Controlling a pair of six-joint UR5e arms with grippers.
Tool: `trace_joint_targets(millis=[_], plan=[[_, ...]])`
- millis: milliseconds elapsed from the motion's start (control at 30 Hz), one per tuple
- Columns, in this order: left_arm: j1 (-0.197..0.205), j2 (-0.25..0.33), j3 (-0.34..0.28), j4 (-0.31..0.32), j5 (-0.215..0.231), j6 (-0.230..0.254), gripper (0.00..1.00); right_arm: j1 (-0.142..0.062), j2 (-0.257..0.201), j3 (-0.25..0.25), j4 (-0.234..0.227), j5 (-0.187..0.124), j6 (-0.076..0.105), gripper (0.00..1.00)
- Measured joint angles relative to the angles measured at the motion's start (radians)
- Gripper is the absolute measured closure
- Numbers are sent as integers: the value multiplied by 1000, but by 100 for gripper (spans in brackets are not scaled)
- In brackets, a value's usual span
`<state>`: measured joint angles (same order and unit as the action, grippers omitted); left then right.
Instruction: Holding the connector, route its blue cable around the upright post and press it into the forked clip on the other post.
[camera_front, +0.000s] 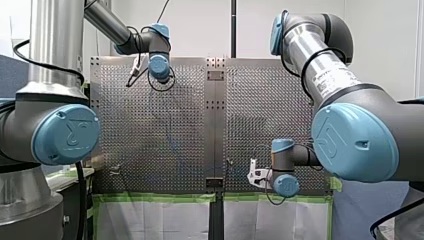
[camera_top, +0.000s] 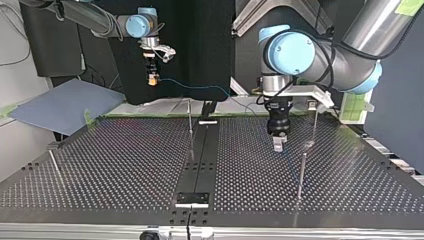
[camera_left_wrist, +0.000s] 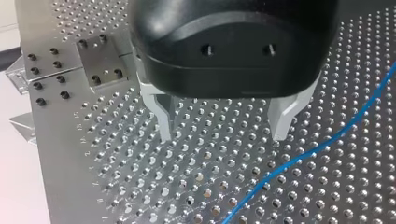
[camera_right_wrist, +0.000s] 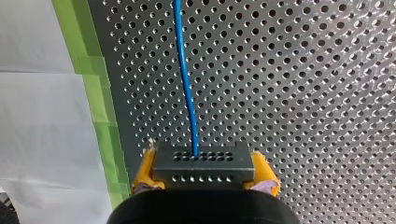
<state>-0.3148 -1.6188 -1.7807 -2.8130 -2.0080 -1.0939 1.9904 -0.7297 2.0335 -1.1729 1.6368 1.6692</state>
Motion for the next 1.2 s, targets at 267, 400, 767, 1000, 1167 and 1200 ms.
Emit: trace_joint_targets(millis=[267, 400, 767, 1000, 1167, 1200], plan=[[-1, -1, -2, 1, 26, 33, 1, 0, 0, 0, -1, 0, 1, 98], [-2, -10, -3, 1, 39, 34, 1, 0, 0, 0, 0, 0, 2, 98], [12, -70, -2, 14, 16, 58, 1, 1, 0, 0, 1, 0, 1, 98], [17, -71, -1, 13, -46, 97, 1, 2, 0, 0, 0, 0, 1, 98], [17, -71, -1, 18, -75, 109, 1, 2, 0, 0, -1, 0, 1, 98], [18, -72, -1, 24, -74, 110, 1, 2, 0, 0, -1, 0, 1, 98]])
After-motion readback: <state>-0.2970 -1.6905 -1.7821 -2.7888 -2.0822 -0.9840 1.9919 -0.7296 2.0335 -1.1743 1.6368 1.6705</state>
